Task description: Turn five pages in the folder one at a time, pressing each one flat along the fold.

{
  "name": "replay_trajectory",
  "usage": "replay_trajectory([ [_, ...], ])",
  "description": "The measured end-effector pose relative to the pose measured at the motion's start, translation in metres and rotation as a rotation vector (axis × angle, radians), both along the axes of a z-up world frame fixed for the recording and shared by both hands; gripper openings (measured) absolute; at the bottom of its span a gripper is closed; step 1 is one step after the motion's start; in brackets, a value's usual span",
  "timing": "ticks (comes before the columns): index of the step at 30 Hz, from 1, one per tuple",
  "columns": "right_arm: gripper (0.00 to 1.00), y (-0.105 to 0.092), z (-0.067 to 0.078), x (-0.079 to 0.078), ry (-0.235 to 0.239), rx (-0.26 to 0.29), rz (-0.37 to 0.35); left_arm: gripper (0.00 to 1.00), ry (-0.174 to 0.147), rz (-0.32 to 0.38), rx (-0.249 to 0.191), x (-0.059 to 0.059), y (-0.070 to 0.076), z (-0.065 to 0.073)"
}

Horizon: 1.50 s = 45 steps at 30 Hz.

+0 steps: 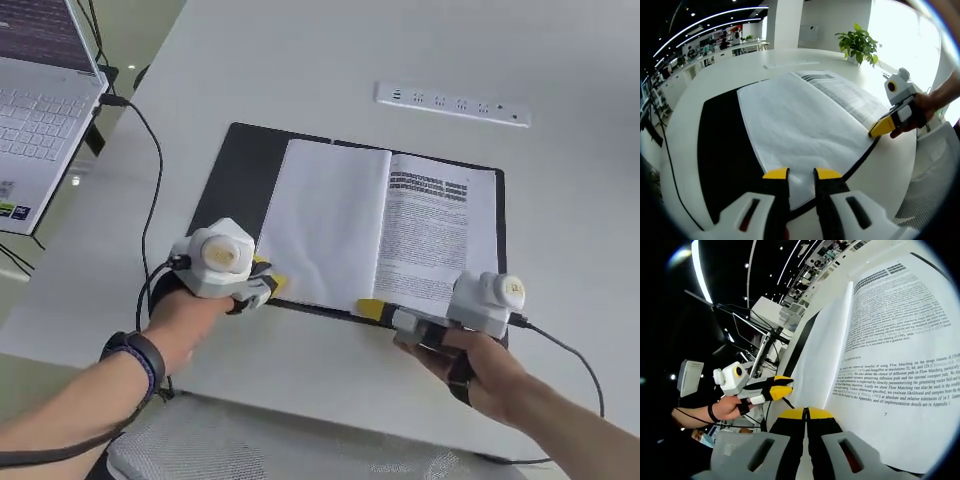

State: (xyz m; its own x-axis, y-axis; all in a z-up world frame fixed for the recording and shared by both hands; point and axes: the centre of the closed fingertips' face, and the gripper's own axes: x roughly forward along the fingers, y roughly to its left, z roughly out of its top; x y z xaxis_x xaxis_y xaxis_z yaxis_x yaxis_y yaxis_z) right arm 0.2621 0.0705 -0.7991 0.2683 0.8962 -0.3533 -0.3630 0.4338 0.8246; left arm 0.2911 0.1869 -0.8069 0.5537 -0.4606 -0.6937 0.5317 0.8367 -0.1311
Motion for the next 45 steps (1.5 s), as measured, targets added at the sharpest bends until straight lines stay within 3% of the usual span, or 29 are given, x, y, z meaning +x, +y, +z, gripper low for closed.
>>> replay_trajectory([
  [4,0.00,-0.005,0.000,0.004,0.015,-0.012,-0.017,0.19,0.016,0.019,-0.012,0.002,0.000,-0.002],
  [9,0.01,-0.011,0.010,0.006,-0.014,-0.014,-0.029,0.23,0.034,0.015,-0.008,-0.001,-0.001,-0.002],
  [13,0.05,-0.023,0.014,0.008,-0.079,-0.076,-0.024,0.27,0.031,0.021,-0.008,-0.004,0.001,0.002],
  [16,0.06,-0.039,0.012,0.006,-0.127,-0.164,0.001,0.31,0.028,0.026,-0.020,-0.008,0.003,0.010],
  [23,0.21,-0.079,0.023,0.005,-0.240,-0.285,-0.012,0.38,-0.008,0.043,-0.027,-0.016,0.012,0.032],
  [30,0.32,-0.114,0.038,-0.001,-0.287,-0.336,-0.066,0.43,-0.050,0.053,-0.037,-0.027,0.015,0.059],
  [34,0.35,-0.133,0.055,-0.004,-0.324,-0.347,-0.124,0.45,-0.080,0.070,-0.051,-0.034,0.018,0.073],
  [38,0.40,-0.151,0.070,-0.009,-0.380,-0.391,-0.142,0.48,-0.099,0.058,-0.035,-0.045,0.021,0.083],
  [45,0.49,-0.173,0.099,-0.022,-0.458,-0.448,-0.171,0.52,-0.126,0.101,-0.055,-0.060,0.028,0.102],
])
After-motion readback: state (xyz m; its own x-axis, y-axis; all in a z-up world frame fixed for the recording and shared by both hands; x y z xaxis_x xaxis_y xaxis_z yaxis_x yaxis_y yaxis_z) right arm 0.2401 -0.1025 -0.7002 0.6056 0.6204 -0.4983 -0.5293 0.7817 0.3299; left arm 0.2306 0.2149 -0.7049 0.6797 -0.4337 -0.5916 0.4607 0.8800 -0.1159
